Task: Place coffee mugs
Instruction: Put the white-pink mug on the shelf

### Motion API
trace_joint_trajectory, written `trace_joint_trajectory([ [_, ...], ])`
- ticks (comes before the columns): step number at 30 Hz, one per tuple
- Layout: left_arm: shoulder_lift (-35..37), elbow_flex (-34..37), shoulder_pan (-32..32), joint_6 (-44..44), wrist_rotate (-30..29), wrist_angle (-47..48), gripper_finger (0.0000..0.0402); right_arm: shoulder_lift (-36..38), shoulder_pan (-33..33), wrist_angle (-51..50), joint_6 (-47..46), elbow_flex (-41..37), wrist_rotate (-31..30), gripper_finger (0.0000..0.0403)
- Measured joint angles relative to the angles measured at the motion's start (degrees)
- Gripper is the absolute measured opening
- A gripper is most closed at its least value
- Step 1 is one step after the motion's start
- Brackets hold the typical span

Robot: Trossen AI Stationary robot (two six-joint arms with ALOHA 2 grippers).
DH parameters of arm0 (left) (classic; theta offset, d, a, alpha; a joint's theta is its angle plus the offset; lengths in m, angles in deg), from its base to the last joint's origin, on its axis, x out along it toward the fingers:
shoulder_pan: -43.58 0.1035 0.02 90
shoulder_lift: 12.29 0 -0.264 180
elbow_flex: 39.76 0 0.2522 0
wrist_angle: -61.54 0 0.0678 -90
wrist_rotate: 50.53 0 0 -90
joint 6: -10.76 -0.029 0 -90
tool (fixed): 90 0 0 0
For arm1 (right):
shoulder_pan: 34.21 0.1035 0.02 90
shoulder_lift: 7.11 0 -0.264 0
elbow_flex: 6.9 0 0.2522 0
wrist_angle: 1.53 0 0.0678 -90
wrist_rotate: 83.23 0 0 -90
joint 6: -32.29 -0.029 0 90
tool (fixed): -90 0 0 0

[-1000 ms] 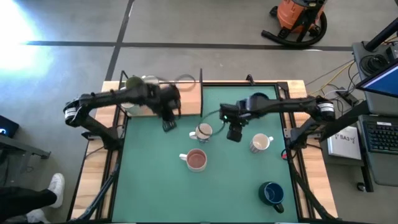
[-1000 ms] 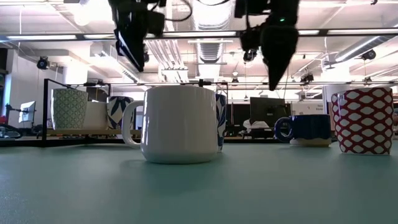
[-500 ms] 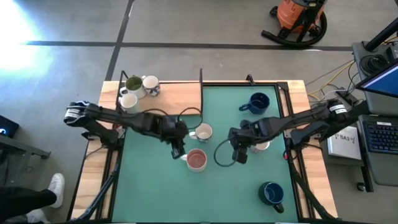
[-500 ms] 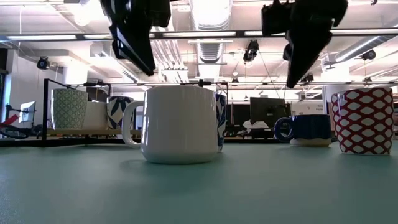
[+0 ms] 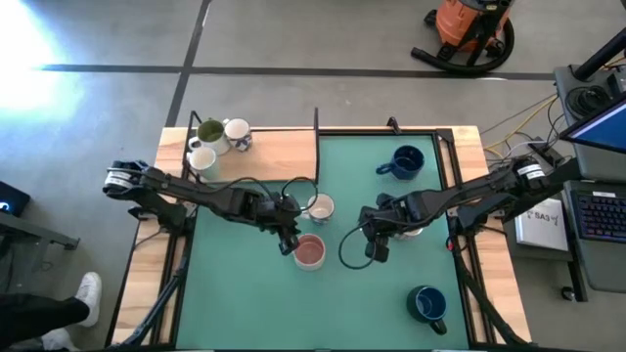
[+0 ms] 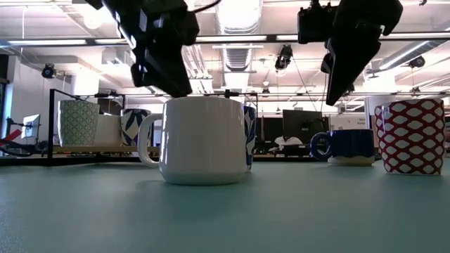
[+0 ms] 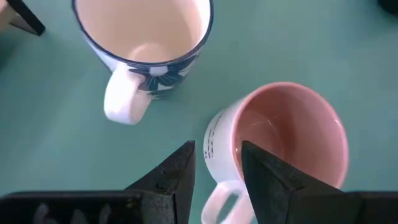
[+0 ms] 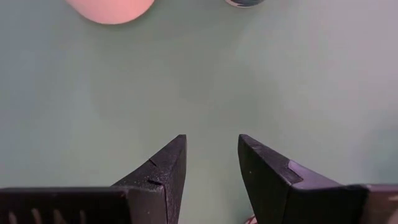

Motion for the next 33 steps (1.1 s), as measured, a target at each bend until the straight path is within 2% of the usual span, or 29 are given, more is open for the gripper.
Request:
trace_joint_trajectory([
  [16, -6.92, -0.01, -0.75, 0.54, 1.29, -0.91, 0.0112, 0.0, 0.0, -0.04, 0.23, 0.0, 0.01, 0.0134],
  [33, -4.71, -1.26, -2.85, 0.4, 0.64, -0.68, 0.0112, 0.0, 0.0, -0.07, 0.22, 0.0, 0.04, 0.0134],
])
